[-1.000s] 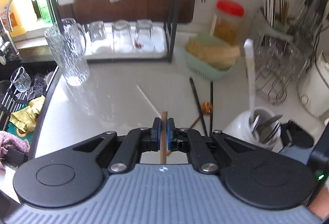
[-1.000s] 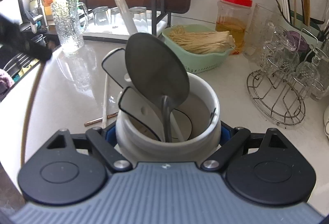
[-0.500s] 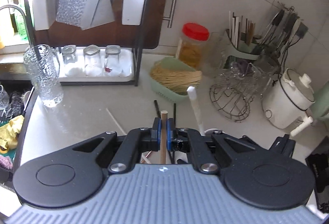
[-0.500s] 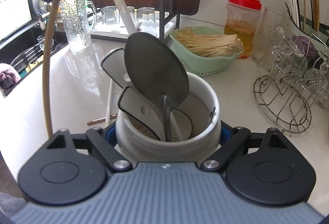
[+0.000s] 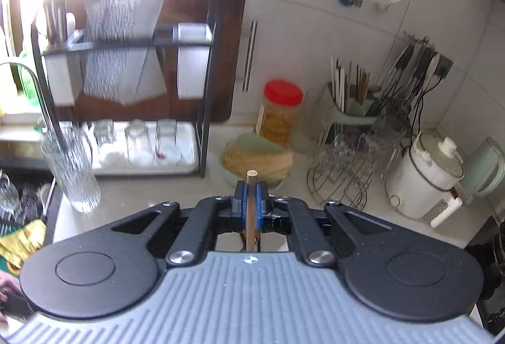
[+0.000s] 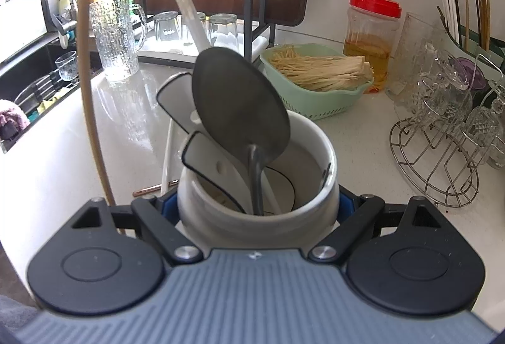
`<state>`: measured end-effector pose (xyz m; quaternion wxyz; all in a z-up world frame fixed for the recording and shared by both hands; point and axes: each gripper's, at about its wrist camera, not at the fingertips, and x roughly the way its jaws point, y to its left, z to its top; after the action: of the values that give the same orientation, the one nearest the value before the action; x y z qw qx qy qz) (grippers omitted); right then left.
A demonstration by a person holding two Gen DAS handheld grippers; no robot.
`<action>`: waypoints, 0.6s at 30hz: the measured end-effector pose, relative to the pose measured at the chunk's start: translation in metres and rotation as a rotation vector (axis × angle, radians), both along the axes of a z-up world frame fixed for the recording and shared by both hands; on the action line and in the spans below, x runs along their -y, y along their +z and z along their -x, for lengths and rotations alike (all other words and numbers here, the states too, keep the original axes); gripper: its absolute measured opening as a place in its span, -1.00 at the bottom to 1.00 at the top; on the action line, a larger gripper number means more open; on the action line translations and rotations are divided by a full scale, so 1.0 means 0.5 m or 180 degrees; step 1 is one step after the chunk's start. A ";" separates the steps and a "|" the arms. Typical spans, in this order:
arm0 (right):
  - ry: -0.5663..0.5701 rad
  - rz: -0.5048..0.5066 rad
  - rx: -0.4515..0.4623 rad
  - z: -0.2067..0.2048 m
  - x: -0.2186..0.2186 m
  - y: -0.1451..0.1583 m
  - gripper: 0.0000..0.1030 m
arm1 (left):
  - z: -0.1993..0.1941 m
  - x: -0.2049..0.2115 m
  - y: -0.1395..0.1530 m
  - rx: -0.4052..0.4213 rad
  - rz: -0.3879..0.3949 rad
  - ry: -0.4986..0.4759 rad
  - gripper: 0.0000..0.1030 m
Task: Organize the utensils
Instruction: 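Lift the wooden chopstick with the left tool up toward the white jar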
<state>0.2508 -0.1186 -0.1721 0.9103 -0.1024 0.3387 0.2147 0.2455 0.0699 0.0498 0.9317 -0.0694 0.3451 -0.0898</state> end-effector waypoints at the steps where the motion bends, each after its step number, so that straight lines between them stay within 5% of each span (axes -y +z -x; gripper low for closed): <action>1: -0.0002 0.0002 -0.0004 0.000 0.000 0.000 0.77 | 0.000 -0.001 0.015 0.0040 0.0001 0.0000 -0.87; 18: 0.0038 -0.0010 -0.0002 -0.003 0.001 -0.002 0.77 | 0.012 0.054 0.228 0.0557 -0.0037 -0.0332 -0.87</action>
<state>0.2524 -0.1188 -0.1730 0.9091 -0.1029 0.3381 0.2207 0.2393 0.0426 0.1639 0.9527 -0.0378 0.2660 -0.1419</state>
